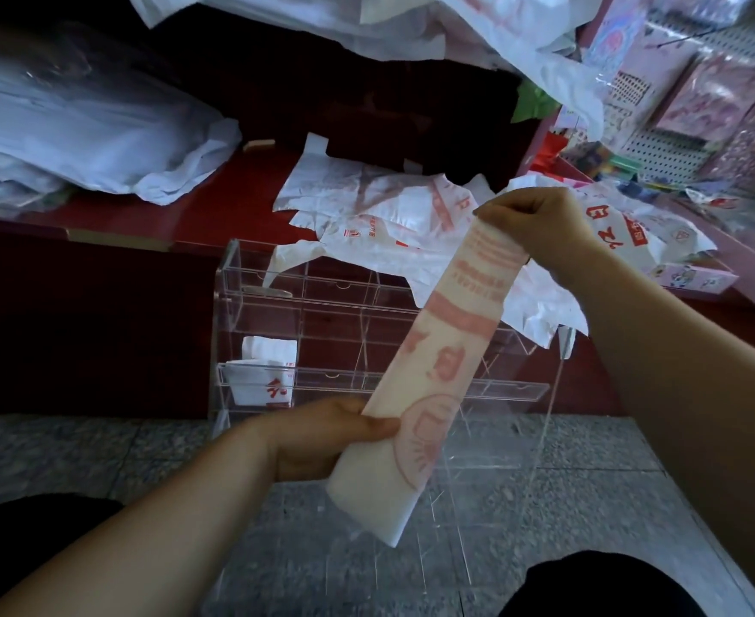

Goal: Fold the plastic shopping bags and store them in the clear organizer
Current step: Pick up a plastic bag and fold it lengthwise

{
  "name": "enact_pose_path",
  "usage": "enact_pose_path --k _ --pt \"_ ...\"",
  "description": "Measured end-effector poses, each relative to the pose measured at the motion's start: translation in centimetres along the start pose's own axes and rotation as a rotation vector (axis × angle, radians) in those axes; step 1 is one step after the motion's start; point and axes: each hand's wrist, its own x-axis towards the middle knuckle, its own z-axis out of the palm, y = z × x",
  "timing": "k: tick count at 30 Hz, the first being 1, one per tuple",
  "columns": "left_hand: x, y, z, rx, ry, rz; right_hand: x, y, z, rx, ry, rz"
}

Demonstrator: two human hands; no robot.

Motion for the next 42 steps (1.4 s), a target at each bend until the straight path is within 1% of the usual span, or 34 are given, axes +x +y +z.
enact_pose_path --k 2,3,4,6,8,10,14,17,22,24,27,30,32,33,35,38,40,42 --pt "0.1 -0.2 -0.4 -0.017 -0.129 -0.036 0.2 0.5 -0.7 -0.010 -0.008 0.038" --pt "0.0 -0.2 -0.4 -0.016 -0.163 -0.043 0.2 0.8 -0.9 -0.003 -0.016 0.055" --pt "0.1 -0.2 -0.5 -0.009 -0.146 -0.036 0.3 1.0 -1.1 0.012 -0.022 0.072" --pt "0.4 -0.1 -0.1 0.027 0.010 -0.023 0.2 1.4 -1.2 0.050 -0.021 0.103" --pt "0.8 -0.1 0.3 0.119 0.178 0.040 0.2 1.6 -1.1 0.075 -0.010 0.120" --pt "0.8 0.2 0.7 0.187 0.290 0.087 0.2 1.7 -1.0 0.086 0.013 0.131" --pt "0.9 0.1 0.2 0.251 0.307 0.061 0.5 1.9 -0.9 0.085 0.048 0.165" --pt "0.9 0.2 -0.1 0.280 0.313 0.028 0.9 2.4 -0.6 0.103 0.043 0.204" --pt "0.3 0.9 0.0 0.160 0.254 0.053 1.3 3.2 -0.2 0.361 0.032 0.300" --pt "0.3 1.0 -0.2 0.129 0.293 0.089 1.6 3.3 0.0 0.466 0.031 0.333" --pt "0.7 1.1 -0.5 0.093 0.401 0.113 1.4 3.5 0.5 0.627 0.009 0.351" --pt "1.3 0.9 -0.8 0.107 0.502 0.132 -0.3 4.4 1.8 0.522 0.069 0.333" --pt "1.6 0.9 -0.7 0.108 0.530 0.146 -2.8 5.0 3.1 0.478 0.135 0.317" --pt "1.8 0.9 -0.7 0.094 0.536 0.154 -4.3 5.3 3.9 0.482 0.140 0.323" --pt "2.1 0.9 -0.6 0.048 0.543 0.160 -7.7 6.0 5.7 0.510 0.052 0.385" --pt "2.4 0.8 -0.5 -0.031 0.542 0.137 -12.0 6.4 8.1 0.590 -0.213 0.514" --pt "2.4 0.8 -0.2 -0.078 0.518 0.123 -13.5 6.8 9.0 0.619 -0.352 0.550" --pt "2.4 0.7 0.1 -0.062 0.513 0.102 -14.2 7.0 9.5 0.564 -0.444 0.547"
